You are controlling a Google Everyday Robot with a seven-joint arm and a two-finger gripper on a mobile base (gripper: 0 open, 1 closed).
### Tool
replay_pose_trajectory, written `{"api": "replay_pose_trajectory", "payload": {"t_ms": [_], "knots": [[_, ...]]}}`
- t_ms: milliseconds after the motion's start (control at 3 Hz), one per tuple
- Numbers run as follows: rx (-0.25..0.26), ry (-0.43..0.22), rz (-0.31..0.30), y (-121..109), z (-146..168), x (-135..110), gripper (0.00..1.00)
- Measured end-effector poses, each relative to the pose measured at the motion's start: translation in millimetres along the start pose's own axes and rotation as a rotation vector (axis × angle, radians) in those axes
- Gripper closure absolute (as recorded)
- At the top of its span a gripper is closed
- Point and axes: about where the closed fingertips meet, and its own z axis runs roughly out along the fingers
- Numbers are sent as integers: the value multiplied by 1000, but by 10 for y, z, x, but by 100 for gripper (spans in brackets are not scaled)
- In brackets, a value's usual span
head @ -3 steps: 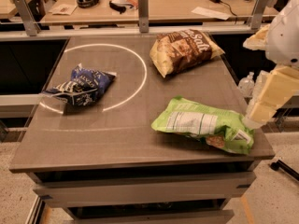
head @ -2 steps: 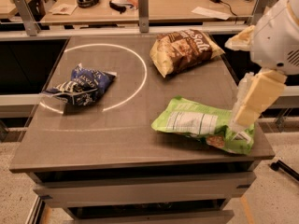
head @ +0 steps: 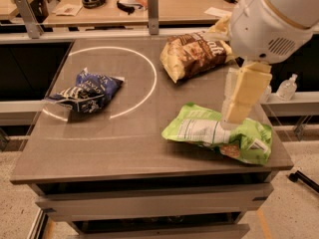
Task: Move blue chip bag near green rice chip bag
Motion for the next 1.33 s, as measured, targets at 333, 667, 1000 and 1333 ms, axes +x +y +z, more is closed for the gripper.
{"api": "replay_pose_trajectory", "payload": {"t_ms": [333,667,1000,1333], "knots": [[-2,21,-130,-160,20,-273,0],[9,20,-251,-262,112,-599,0],[51,-30,-364,-210,235,-909,0],[130,-82,-440,-206,470,-1121,0]]}}
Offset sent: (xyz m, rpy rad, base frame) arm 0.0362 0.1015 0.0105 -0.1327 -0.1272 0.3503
